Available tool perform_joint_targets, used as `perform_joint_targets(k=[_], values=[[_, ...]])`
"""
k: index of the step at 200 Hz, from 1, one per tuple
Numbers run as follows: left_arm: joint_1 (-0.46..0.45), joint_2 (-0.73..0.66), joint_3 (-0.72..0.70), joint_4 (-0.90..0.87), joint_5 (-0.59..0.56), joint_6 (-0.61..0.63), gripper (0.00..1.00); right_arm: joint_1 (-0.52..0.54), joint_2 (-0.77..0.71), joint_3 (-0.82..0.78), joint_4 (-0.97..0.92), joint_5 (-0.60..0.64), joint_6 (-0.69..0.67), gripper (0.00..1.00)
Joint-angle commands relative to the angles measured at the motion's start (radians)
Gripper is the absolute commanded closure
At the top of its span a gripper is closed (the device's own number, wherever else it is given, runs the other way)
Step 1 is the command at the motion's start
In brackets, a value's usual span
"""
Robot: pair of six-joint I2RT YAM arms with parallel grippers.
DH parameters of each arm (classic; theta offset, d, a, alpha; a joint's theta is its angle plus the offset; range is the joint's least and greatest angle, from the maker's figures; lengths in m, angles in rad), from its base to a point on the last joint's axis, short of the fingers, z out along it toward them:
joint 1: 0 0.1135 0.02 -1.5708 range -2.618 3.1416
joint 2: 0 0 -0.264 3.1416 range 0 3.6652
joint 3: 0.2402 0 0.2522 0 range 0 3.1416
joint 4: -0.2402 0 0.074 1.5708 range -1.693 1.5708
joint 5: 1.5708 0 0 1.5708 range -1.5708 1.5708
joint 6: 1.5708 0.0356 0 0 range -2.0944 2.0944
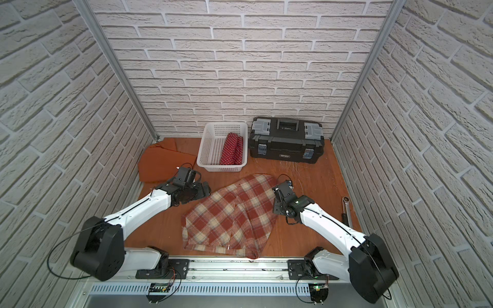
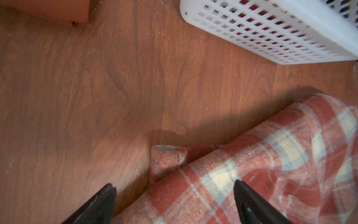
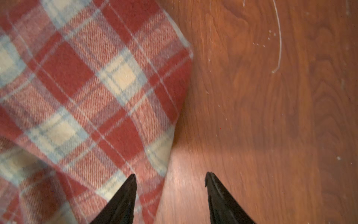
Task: Roll up the skirts
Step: Flatten out the skirt at the center of the board.
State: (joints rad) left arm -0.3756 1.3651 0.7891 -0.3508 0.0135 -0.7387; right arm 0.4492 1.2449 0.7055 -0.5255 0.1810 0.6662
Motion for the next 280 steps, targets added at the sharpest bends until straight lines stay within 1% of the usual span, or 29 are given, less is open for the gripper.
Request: perform_joint_targets(k=[1, 9, 18, 32, 38, 42, 46, 54, 63, 69, 75, 87, 89, 102, 115, 123, 134, 154, 170, 179, 194, 213, 230, 242, 258, 262, 266, 272, 280], values=[[0.004, 0.024, -0.035, 0.152, 0.081, 0.020, 0.02, -0.092, 0.114, 0.012, 0.193, -0.145, -0.074, 0.41], [0.004, 0.039, -0.039, 0.172, 0.110, 0.015, 0.02, -0.129, 0.163, 0.028, 0.209, -0.211, -0.084, 0.43], [-0.004, 0.054, -0.047, 0.194, 0.130, 0.012, 0.02, -0.148, 0.207, 0.039, 0.229, -0.245, -0.096, 0.44], [-0.016, 0.071, -0.063, 0.226, 0.158, 0.005, 0.10, -0.165, 0.253, 0.037, 0.272, -0.308, -0.104, 0.48], [-0.021, 0.077, -0.069, 0.232, 0.169, 0.003, 0.15, -0.167, 0.268, 0.041, 0.271, -0.327, -0.103, 0.50], [-0.025, 0.083, -0.073, 0.235, 0.172, 0.004, 0.20, -0.168, 0.275, 0.040, 0.272, -0.335, -0.101, 0.52], [-0.027, 0.087, -0.077, 0.240, 0.174, 0.004, 0.24, -0.168, 0.279, 0.038, 0.279, -0.347, -0.100, 0.56], [-0.030, 0.093, -0.090, 0.258, 0.184, 0.000, 0.33, -0.168, 0.278, 0.025, 0.303, -0.372, -0.095, 0.69], [-0.032, 0.097, -0.105, 0.281, 0.196, -0.009, 0.43, -0.168, 0.265, 0.008, 0.326, -0.395, -0.090, 0.87], [-0.032, 0.098, -0.115, 0.293, 0.204, -0.012, 0.51, -0.167, 0.245, 0.000, 0.331, -0.398, -0.084, 0.97], [-0.032, 0.098, -0.120, 0.300, 0.206, -0.011, 0.64, -0.164, 0.215, -0.008, 0.329, -0.392, -0.076, 0.98], [-0.030, 0.090, -0.125, 0.301, 0.197, -0.013, 0.98, -0.131, 0.135, -0.010, 0.306, -0.346, -0.069, 0.98], [-0.030, 0.088, -0.127, 0.300, 0.194, -0.014, 1.00, -0.118, 0.123, -0.005, 0.299, -0.336, -0.069, 0.98], [-0.029, 0.075, -0.129, 0.287, 0.168, -0.010, 1.00, -0.023, 0.071, 0.054, 0.239, -0.274, -0.093, 0.98], [-0.026, 0.066, -0.129, 0.281, 0.162, -0.007, 1.00, 0.106, 0.083, 0.149, 0.172, -0.210, -0.117, 0.98], [-0.022, 0.064, -0.128, 0.280, 0.162, -0.007, 1.00, 0.177, 0.123, 0.198, 0.158, -0.200, -0.125, 0.98], [-0.020, 0.062, -0.126, 0.276, 0.157, -0.007, 1.00, 0.246, 0.203, 0.259, 0.146, -0.212, -0.126, 0.98], [-0.013, 0.055, -0.125, 0.274, 0.155, -0.011, 1.00, 0.325, 0.360, 0.345, 0.116, -0.219, -0.133, 0.98], [-0.011, 0.047, -0.127, 0.273, 0.158, -0.011, 1.00, 0.335, 0.442, 0.365, 0.098, -0.232, -0.121, 0.98], [-0.011, 0.044, -0.129, 0.270, 0.159, -0.011, 1.00, 0.335, 0.453, 0.358, 0.095, -0.219, -0.116, 0.98], [-0.011, 0.040, -0.135, 0.273, 0.165, -0.016, 1.00, 0.331, 0.436, 0.346, 0.057, -0.158, -0.117, 0.98], [-0.014, 0.038, -0.141, 0.286, 0.178, -0.021, 1.00, 0.312, 0.366, 0.313, -0.024, -0.030, -0.104, 0.98], [-0.024, 0.039, -0.133, 0.288, 0.184, -0.017, 1.00, 0.288, 0.265, 0.266, -0.138, 0.152, -0.074, 0.98], [-0.035, 0.040, -0.124, 0.285, 0.184, -0.013, 1.00, 0.277, 0.172, 0.221, -0.232, 0.280, -0.025, 0.98], [-0.056, 0.043, -0.116, 0.285, 0.184, -0.012, 1.00, 0.266, 0.060, 0.171, -0.354, 0.380, 0.044, 0.97], [-0.062, 0.044, -0.113, 0.286, 0.184, -0.013, 1.00, 0.266, 0.035, 0.158, -0.374, 0.394, 0.064, 0.95], [-0.068, 0.048, -0.111, 0.286, 0.184, -0.013, 1.00, 0.264, 0.014, 0.140, -0.384, 0.400, 0.081, 0.89], [-0.078, 0.052, -0.110, 0.285, 0.185, -0.013, 1.00, 0.263, -0.014, 0.109, -0.379, 0.398, 0.101, 0.77], [-0.091, 0.059, -0.103, 0.280, 0.186, -0.013, 1.00, 0.261, -0.041, 0.061, -0.342, 0.357, 0.113, 0.67]])
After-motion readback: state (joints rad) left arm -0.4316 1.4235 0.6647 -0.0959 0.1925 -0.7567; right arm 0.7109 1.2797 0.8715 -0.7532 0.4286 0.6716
